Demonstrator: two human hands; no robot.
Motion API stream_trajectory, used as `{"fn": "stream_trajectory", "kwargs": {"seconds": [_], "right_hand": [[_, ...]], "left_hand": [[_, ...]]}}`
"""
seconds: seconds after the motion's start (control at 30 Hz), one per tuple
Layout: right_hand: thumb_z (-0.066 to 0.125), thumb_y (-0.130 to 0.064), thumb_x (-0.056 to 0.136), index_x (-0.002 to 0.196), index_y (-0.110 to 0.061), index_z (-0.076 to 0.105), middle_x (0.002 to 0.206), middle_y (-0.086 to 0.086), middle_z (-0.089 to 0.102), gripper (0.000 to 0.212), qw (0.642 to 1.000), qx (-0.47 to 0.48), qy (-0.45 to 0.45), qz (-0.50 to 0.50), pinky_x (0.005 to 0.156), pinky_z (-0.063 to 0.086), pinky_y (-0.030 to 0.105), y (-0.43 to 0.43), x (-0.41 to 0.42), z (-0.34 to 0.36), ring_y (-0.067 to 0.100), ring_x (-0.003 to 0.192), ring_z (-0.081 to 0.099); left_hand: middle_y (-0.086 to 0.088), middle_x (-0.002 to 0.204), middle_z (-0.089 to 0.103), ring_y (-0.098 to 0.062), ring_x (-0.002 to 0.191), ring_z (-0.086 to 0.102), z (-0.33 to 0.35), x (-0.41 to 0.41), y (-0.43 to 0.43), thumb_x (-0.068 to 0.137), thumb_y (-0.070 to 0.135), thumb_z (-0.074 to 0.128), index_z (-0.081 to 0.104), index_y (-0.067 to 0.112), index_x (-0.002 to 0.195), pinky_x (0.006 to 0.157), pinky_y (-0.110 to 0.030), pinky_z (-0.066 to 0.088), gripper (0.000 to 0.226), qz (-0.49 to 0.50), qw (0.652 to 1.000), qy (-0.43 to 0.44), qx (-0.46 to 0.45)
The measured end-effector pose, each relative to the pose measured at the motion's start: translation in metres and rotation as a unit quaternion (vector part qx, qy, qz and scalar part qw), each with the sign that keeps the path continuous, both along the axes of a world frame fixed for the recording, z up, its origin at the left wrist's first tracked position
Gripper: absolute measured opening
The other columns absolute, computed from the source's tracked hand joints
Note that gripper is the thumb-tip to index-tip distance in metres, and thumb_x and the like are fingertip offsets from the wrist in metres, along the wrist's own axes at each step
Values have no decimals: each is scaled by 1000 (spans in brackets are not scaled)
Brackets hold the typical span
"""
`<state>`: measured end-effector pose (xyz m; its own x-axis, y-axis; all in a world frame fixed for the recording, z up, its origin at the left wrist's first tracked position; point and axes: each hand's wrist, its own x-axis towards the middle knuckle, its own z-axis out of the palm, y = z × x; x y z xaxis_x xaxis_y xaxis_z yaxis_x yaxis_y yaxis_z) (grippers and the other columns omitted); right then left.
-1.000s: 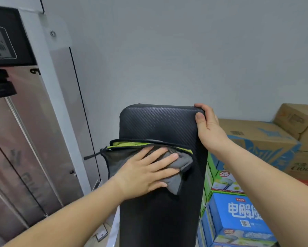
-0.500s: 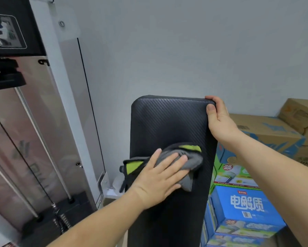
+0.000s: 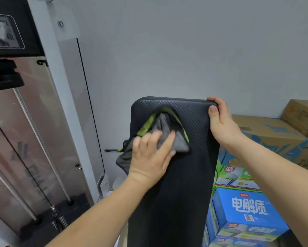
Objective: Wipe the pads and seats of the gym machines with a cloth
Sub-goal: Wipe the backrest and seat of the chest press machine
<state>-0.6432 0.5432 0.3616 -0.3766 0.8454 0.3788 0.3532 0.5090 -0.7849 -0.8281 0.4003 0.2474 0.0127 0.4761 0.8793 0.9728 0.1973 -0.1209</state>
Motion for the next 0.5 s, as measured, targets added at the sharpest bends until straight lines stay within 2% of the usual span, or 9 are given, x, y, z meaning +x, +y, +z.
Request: {"fn": "stream_trajectory", "kwargs": {"seconds": [0.07,0.13,0.2,0.23,0.27,0.33,0.4,0.5], "right_hand": [[30,-45,111,143,-49,39,140,-4,42,33,1000,1,5,5,102,33,32,-2,-3,-1,16,118,49],[32,-45,111,142,-49,41,140,-4,43,32,1000,-7,14,7,106,35,34,-3,-1,0,16,120,48],[34,-48,110,137,-53,44,143,-3,44,30,999,-39,27,23,113,37,40,-5,-1,3,16,125,48],[35,-50,109,135,-55,45,145,-3,45,29,997,-66,35,35,115,37,43,-6,1,7,16,128,48],[36,-52,108,135,-57,46,147,-3,47,29,994,-93,44,46,116,37,42,-8,1,11,16,131,48],[34,-49,110,138,-57,47,145,-10,49,32,987,-138,71,46,113,37,36,-12,7,14,10,127,49],[30,-45,111,143,-52,47,134,-13,56,37,973,-199,118,24,106,44,37,-16,18,8,8,112,55],[30,-48,111,142,-33,53,123,-7,69,41,936,-299,184,-15,97,53,41,-23,49,-23,11,108,67]], "left_hand": [[-6,132,47,-33,109,53,-45,0,-24,98,40,60,58,26,145,96,-50,36,49,-65,992,80,-73],[-3,130,50,-29,107,54,-61,-6,-41,87,31,71,56,27,144,94,-46,37,58,-124,964,178,-154],[-3,128,54,-28,103,52,-35,-21,-37,82,24,73,54,26,144,89,-44,39,65,-142,939,248,-191],[-4,128,56,-29,101,53,-11,-24,-28,83,21,72,55,25,144,86,-45,40,63,-129,942,255,-174],[-6,129,59,-32,99,54,17,-26,-18,86,20,71,57,24,143,84,-46,41,59,-103,958,227,-139],[-9,136,60,-36,104,55,74,-19,8,95,29,65,57,24,146,86,-48,39,51,-35,992,112,-56],[-8,147,52,-35,119,47,109,3,34,103,41,51,49,27,152,95,-50,33,51,14,999,18,-31],[-5,149,51,-34,127,43,97,44,60,103,40,46,52,27,148,101,-52,31,48,-1,1000,-18,-12]]}}
